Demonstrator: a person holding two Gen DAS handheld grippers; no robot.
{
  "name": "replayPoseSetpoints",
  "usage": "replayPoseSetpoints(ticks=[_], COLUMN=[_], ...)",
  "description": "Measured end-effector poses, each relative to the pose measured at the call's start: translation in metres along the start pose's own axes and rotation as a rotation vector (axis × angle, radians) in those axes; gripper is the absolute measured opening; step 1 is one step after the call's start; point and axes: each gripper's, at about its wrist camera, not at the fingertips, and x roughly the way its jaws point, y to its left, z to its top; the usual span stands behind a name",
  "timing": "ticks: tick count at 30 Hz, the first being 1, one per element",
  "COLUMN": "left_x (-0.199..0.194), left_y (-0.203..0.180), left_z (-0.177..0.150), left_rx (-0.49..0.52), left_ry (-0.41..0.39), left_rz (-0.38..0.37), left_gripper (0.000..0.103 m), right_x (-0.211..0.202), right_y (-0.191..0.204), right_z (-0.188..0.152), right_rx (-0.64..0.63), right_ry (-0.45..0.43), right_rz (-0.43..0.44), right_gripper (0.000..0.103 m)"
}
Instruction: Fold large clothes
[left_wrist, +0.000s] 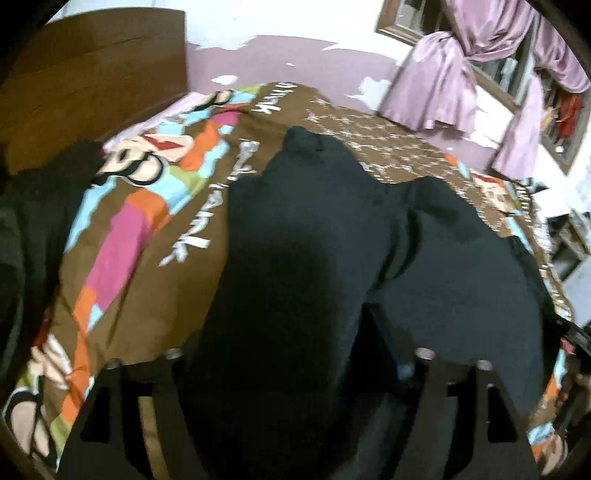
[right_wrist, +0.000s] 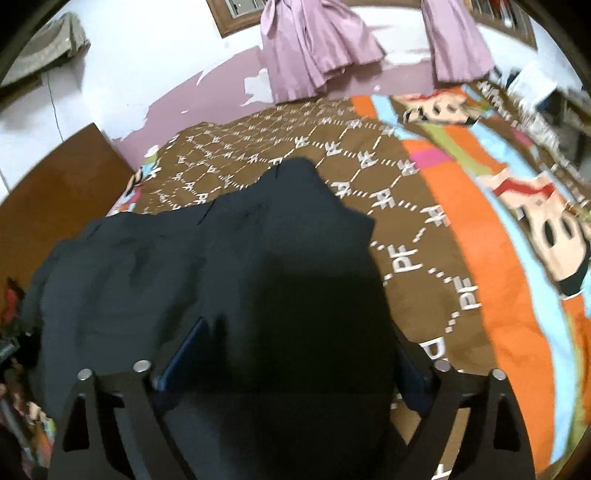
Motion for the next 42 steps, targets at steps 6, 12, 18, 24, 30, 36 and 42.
replayPoseSetpoints(ticks=[6, 12, 18, 24, 30, 36, 42], left_x=[-0.027, -0.054, -0.075, -0.092, -0.117, -0.143, -0.164], left_y=[-0.009, -0.025, -0.045, -0.059, -0.071, -0.081, -0.083], left_z=[-0.006, -0.011, -0.016, -0.027, -0.035, -0.046, -0.059], left_rx=[0.023, 0.056, 0.127, 0.158, 0.165, 0.197, 0.189], left_ry=[-0.131, -0.21, -0.269, -0.286, -0.33, -0.375, -0.402], left_rz=[0.063, 0.053, 0.055, 0.028, -0.008, -0.033, -0.043], left_gripper=[0.101, 0.101, 0.101, 0.101, 0.101, 0.101, 0.101], right_x=[-0.021, -0.04, -0.064, -0.094, -0.127, -0.152, -0.18], right_y=[0.011, 0.022, 0.031, 0.041, 0.061, 0.075, 0.089], right_z=[-0.005, -0.008, -0.012, -0.018, -0.028, -0.041, -0.058], right_rx=[-0.045, -0.057, -0.085, -0.089, -0.13, -0.124, -0.171], right_ry=[-0.099, -0.143, -0.196, -0.256, -0.326, -0.34, -0.389], right_rz=[-0.057, -0.036, -0.033, 0.0, 0.037, 0.097, 0.112], right_gripper=[0.102, 0.103, 0.103, 0.103, 0.103, 0.103, 0.103])
